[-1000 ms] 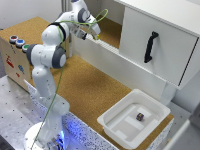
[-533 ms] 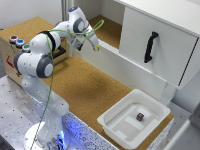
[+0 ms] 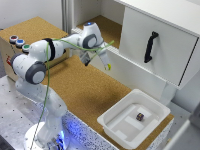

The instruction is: Place the yellow block inside the box

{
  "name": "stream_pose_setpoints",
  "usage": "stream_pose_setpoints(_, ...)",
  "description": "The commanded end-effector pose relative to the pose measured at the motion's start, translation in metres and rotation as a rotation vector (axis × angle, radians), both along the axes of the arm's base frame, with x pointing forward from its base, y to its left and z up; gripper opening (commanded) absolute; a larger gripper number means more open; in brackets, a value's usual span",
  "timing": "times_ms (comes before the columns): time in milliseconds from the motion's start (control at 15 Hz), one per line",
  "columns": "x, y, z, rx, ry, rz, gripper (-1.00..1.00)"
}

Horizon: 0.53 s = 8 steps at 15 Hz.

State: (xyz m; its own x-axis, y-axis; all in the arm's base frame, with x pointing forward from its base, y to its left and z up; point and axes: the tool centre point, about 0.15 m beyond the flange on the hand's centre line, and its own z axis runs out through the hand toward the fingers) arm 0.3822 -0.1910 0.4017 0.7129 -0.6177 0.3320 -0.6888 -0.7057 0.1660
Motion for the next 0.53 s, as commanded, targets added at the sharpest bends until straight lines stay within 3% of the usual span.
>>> stream_pose_setpoints(0,-0.052,-0.127,-0.043,0.057,-0.038,-0.117,-1.0)
stream_pose_setpoints(200,-0.069,-0.158,-0.073,0.097,-0.006,-0.177,-1.0)
stream_pose_setpoints(467,-0.081,-0.175,-0.136,0.221,0.018,-0.284,-1.0)
